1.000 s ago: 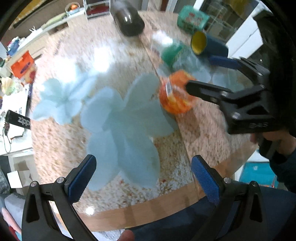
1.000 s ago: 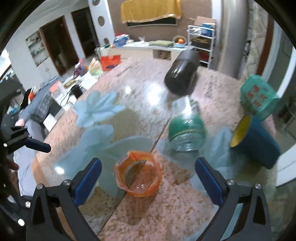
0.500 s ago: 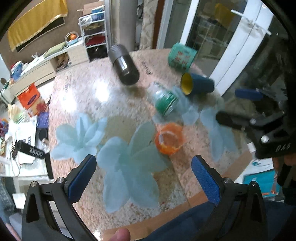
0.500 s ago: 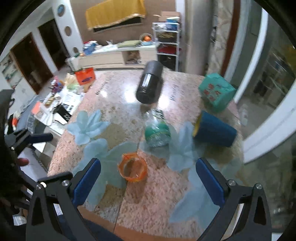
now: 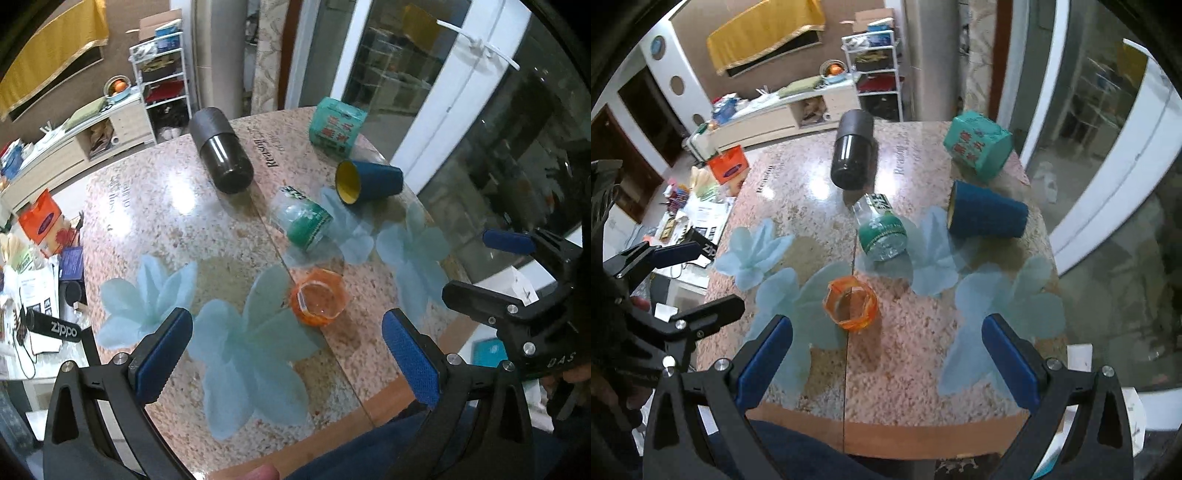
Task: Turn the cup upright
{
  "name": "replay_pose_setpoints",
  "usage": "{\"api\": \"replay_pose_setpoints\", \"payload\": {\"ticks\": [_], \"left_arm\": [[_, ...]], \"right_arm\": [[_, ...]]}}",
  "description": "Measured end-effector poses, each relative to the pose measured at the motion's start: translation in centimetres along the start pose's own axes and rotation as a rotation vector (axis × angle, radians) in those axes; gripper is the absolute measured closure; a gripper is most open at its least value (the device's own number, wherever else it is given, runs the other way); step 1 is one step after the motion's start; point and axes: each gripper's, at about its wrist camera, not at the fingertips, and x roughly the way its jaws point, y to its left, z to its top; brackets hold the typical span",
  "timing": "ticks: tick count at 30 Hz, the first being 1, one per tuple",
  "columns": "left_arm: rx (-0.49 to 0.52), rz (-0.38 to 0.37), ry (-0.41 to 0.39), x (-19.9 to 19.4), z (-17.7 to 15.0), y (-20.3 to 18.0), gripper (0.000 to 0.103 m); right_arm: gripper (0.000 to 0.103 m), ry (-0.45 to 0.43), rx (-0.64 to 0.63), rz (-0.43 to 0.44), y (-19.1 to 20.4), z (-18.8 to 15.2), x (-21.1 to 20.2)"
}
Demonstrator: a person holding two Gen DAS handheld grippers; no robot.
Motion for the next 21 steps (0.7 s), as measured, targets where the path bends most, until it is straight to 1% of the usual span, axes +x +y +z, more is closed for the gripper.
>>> {"api": "replay_pose_setpoints", "payload": {"ticks": [5,8,11,17,21], "left_arm": [[0.025,0.016,-0.005,0.0,0.5,-1.0,0.000],[0.032,0.033,-0.018,0.0,0.5,-1.8,0.000],[0.027,0.046,-0.019,0.2,0.4,-2.3,0.000],[-0.006,0.061,-0.010,0.7,0.1,-2.5,0.000],[-0.010,0.070,-0.012,0.5,0.2,-2.7,0.000]], "right_arm": [[0.000,0.002,0.014,-0.028,-0.1,-0.4,-0.4],[0.000,-0.007,0.015,-0.022,-0.7,-0.6,-0.4],[0.000,-0.021,0.001,-0.023,-1.2,-0.8,-0.4],[0.000,-0.012,0.004,-0.010,-1.9,-1.0,0.1],[0.000,-0.015,0.000,0.002,-2.0,-0.9,-0.1]]}}
